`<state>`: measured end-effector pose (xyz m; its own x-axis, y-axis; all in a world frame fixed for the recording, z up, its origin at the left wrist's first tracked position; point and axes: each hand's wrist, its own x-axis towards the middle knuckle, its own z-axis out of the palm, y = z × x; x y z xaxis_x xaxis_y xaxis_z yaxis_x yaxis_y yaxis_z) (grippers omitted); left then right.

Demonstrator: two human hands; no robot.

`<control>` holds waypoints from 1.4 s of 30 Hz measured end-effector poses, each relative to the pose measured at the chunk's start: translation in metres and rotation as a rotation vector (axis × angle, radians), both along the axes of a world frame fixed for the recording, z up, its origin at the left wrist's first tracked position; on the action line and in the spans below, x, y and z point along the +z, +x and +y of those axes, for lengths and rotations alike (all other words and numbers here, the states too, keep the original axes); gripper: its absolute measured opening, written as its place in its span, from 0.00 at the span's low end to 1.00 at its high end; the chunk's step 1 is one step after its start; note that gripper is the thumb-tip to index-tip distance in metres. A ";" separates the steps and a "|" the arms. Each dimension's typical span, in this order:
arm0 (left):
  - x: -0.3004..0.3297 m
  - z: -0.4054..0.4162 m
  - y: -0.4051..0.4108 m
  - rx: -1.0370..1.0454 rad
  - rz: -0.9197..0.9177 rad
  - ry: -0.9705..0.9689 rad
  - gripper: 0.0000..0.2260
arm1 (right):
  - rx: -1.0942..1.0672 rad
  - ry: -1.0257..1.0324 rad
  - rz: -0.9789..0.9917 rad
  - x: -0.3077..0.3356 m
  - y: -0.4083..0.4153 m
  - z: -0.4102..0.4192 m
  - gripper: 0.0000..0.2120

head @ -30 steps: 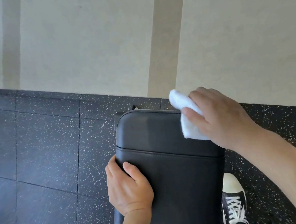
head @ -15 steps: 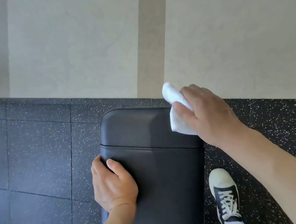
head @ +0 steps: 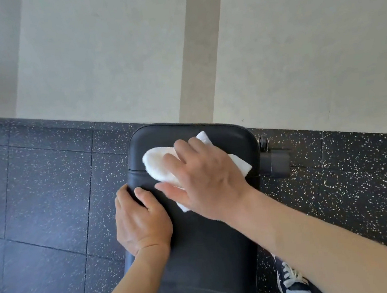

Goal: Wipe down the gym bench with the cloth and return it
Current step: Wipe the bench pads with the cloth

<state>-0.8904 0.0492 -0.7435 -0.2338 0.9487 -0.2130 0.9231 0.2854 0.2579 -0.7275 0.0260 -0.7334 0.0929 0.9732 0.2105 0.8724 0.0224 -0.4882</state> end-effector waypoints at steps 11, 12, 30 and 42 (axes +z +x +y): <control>0.002 -0.002 -0.002 0.013 -0.039 0.009 0.25 | 0.080 0.129 -0.140 -0.011 0.011 -0.028 0.10; 0.002 -0.002 -0.002 0.014 -0.035 0.004 0.24 | 0.153 0.146 -0.156 -0.011 0.008 -0.027 0.09; 0.017 0.002 -0.026 -0.095 -0.304 -0.149 0.21 | 0.251 0.018 -0.220 0.005 -0.005 -0.065 0.14; 0.025 -0.118 -0.164 -0.027 -0.210 -0.257 0.16 | 0.363 -0.040 -0.112 0.012 -0.111 -0.083 0.15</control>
<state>-1.0547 -0.0684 -0.7185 -0.1348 0.8632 -0.4866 0.8657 0.3415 0.3659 -0.8387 -0.0565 -0.7213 -0.2813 0.9460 0.1613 0.8590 0.3231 -0.3972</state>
